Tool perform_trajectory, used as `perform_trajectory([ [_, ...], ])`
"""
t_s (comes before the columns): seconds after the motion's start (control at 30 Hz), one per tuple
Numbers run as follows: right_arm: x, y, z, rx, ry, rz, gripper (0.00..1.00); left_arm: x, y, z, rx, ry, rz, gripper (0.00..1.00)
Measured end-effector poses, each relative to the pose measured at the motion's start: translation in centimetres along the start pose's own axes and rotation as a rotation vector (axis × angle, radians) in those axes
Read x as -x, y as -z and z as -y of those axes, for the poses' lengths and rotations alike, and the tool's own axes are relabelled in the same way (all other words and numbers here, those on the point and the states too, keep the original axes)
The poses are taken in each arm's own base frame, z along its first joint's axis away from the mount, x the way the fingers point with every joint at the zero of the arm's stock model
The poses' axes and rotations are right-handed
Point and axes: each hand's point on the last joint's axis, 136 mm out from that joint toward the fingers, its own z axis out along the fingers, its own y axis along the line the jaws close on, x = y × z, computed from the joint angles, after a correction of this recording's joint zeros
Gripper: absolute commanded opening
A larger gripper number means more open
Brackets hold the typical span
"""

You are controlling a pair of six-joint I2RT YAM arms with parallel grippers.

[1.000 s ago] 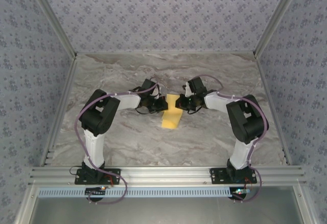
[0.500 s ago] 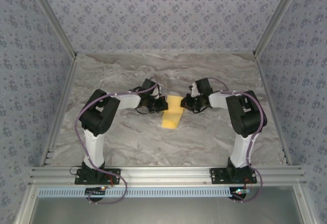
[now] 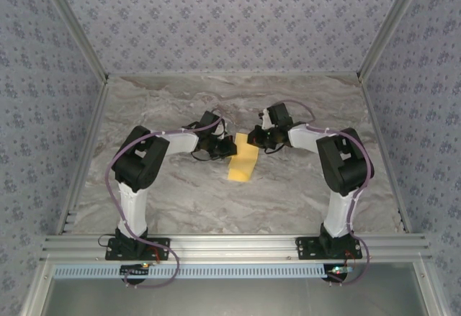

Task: Fold a paper plane with a square sheet of paper (pick it up from the middle)
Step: First fold in half a square sheet of paper at the center of the table.

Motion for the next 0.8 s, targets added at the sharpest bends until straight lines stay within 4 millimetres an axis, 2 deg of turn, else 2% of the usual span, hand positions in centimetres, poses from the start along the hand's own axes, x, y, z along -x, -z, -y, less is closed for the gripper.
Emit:
perform_trajectory([
  [0.13,-0.3,-1.1,2.4,-0.021,-0.056,-0.027,0.00,0.0,0.0,0.0,0.000,0.000,0.000,0.00],
  [0.3,1.1,-0.5,3.7,-0.007,-0.110,0.000,0.00,0.0,0.0,0.0,0.001,0.011,-0.001,0.00],
  [0.53,4.0,1.5,7.0,-0.038,-0.214,0.091,0.00,-0.1,-0.1,-0.1,0.000,0.019,-0.001,0.00],
  [0.67,3.8,1.7,6.6,-0.054,-0.206,0.105,0.00,-0.1,-0.1,-0.1,-0.001,0.018,0.001,0.00],
  [0.8,2.1,1.8,3.5,-0.025,-0.145,0.083,0.00,-0.1,-0.1,-0.1,-0.001,0.018,0.001,0.00],
])
